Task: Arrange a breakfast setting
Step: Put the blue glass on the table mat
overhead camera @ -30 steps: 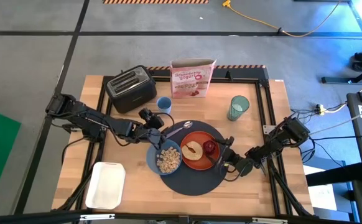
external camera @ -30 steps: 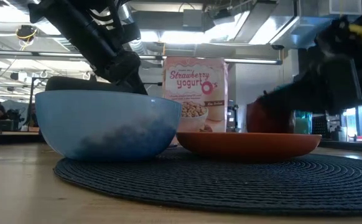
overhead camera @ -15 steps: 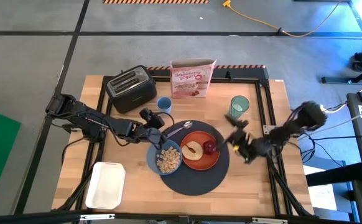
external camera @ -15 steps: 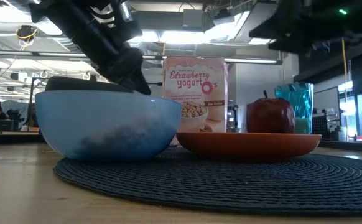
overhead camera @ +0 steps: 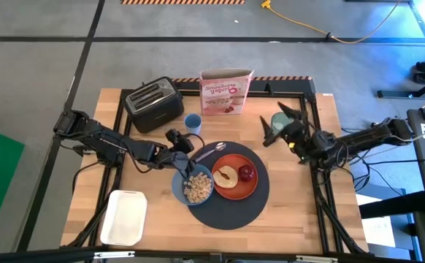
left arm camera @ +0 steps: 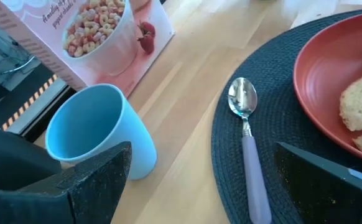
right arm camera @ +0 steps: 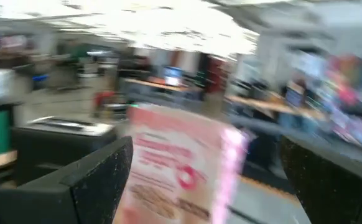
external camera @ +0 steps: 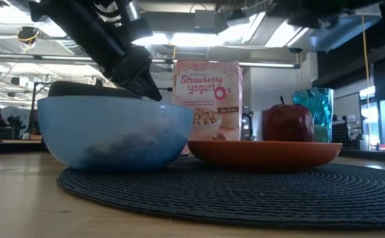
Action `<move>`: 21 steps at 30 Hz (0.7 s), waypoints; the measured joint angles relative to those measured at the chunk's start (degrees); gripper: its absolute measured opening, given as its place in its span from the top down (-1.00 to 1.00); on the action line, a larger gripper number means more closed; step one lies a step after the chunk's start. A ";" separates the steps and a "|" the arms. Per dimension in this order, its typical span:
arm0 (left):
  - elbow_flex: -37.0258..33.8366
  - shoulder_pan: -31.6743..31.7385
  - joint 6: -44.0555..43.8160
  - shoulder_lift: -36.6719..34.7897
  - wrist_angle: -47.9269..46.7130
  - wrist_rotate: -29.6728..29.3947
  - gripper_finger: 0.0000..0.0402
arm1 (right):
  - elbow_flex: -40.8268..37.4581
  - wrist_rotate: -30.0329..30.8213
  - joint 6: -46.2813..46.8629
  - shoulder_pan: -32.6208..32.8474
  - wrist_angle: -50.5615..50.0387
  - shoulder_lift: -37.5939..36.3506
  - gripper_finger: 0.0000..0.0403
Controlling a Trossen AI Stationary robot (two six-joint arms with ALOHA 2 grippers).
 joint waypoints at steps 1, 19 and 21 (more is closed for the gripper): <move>0.00 -0.05 0.00 0.00 0.02 0.00 -0.92 | 1.45 -4.46 0.00 -1.04 -4.28 -0.67 -0.91; -0.02 -0.04 -0.05 0.00 -0.09 0.00 -0.92 | 46.48 -34.53 42.20 -30.54 -102.33 8.56 -0.91; -0.02 -0.12 -0.34 0.00 -0.09 0.00 -0.92 | 49.25 -39.34 42.45 -34.28 -108.01 10.03 -0.91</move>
